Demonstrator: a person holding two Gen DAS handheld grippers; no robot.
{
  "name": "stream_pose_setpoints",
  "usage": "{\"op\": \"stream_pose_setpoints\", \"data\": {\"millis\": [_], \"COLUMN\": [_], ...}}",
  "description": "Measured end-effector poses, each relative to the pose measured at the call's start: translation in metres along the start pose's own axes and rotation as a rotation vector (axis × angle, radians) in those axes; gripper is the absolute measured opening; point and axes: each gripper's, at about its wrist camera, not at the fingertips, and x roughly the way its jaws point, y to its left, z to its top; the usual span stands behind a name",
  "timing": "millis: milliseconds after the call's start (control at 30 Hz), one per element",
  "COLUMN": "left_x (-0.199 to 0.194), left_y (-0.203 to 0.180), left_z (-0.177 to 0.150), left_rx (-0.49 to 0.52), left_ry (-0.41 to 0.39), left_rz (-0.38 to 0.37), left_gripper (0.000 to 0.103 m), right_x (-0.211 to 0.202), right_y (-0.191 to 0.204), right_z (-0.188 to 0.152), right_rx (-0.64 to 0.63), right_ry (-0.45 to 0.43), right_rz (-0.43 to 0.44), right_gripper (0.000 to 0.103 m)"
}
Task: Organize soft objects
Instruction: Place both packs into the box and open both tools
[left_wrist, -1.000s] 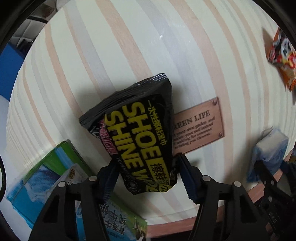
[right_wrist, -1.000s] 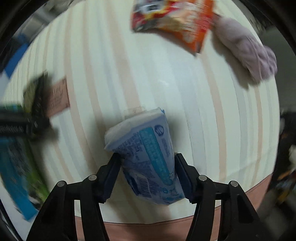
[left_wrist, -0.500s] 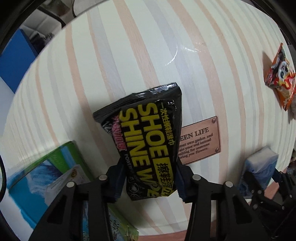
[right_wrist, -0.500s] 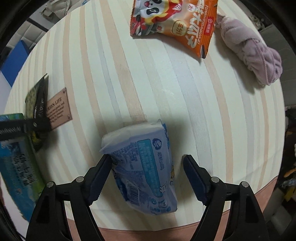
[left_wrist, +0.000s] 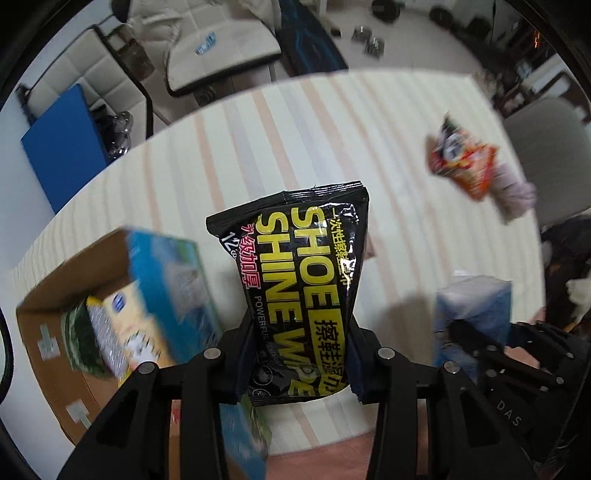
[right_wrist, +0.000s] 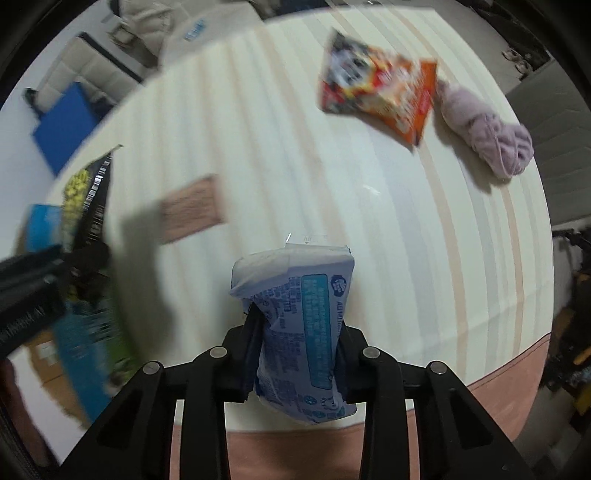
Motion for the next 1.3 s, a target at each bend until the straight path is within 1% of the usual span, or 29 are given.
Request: {"op": "stream_pose_setpoints", "data": {"millis": [67, 133, 200, 233, 333, 367, 400, 467, 533, 567, 667, 767, 900, 1033, 1167, 1233, 1300], "left_x": [-0.028, -0.056, -0.073, -0.084, -0.11, -0.116, -0.12, -0.118, -0.111, -0.106, -0.082, -0.055, -0.011, 0.028, 0.058, 0.065, 0.07], "left_y": [0.006, 0.026, 0.035, 0.046, 0.09, 0.103, 0.117, 0.151, 0.184, 0.194, 0.232, 0.261, 0.279, 0.281, 0.281, 0.279, 0.275], "left_z": [-0.009, -0.025, -0.033, -0.041, -0.062, -0.072, -0.081, -0.097, -0.111, -0.118, -0.136, -0.145, -0.147, -0.143, -0.142, -0.141, -0.139], "left_rx": [-0.024, -0.045, -0.058, -0.068, -0.098, -0.111, -0.127, -0.169, -0.217, -0.242, -0.326, -0.393, -0.439, -0.424, -0.419, -0.412, -0.398], "left_ry": [-0.044, -0.084, -0.107, -0.119, -0.142, -0.141, -0.138, -0.124, -0.1, -0.086, -0.013, 0.052, 0.139, 0.22, 0.29, 0.306, 0.321], "left_rz": [-0.027, -0.049, -0.051, -0.045, -0.009, 0.004, 0.014, 0.039, 0.062, 0.06, 0.007, -0.038, -0.14, -0.194, -0.269, -0.287, -0.292], "left_gripper": [0.038, 0.038, 0.038, 0.038, 0.038, 0.038, 0.038, 0.039, 0.039, 0.039, 0.038, 0.038, 0.038, 0.039, 0.039, 0.039, 0.041], "right_x": [-0.023, -0.045, -0.068, -0.077, -0.095, -0.099, -0.092, -0.089, -0.078, -0.069, -0.038, -0.004, 0.037, 0.071, 0.1, 0.108, 0.117], "right_y": [0.016, 0.036, 0.061, 0.068, 0.113, 0.137, 0.144, 0.183, 0.224, 0.241, 0.279, 0.311, 0.328, 0.335, 0.335, 0.334, 0.336], "right_z": [-0.008, -0.015, -0.026, -0.029, -0.044, -0.051, -0.053, -0.064, -0.073, -0.076, -0.082, -0.088, -0.089, -0.09, -0.089, -0.089, -0.088], "right_rx": [-0.022, -0.048, -0.083, -0.096, -0.152, -0.182, -0.197, -0.239, -0.273, -0.286, -0.314, -0.329, -0.325, -0.328, -0.309, -0.301, -0.295], "right_ry": [-0.024, -0.046, -0.068, -0.073, -0.08, -0.074, -0.07, -0.058, -0.037, -0.019, 0.019, 0.049, 0.082, 0.109, 0.129, 0.137, 0.139], "right_rz": [0.046, 0.086, 0.136, 0.152, 0.223, 0.253, 0.267, 0.293, 0.307, 0.313, 0.307, 0.273, 0.228, 0.171, 0.14, 0.132, 0.126], "right_gripper": [0.035, 0.035, 0.035, 0.035, 0.035, 0.035, 0.035, 0.035, 0.035, 0.035, 0.035, 0.035, 0.035, 0.035, 0.035, 0.035, 0.035]}}
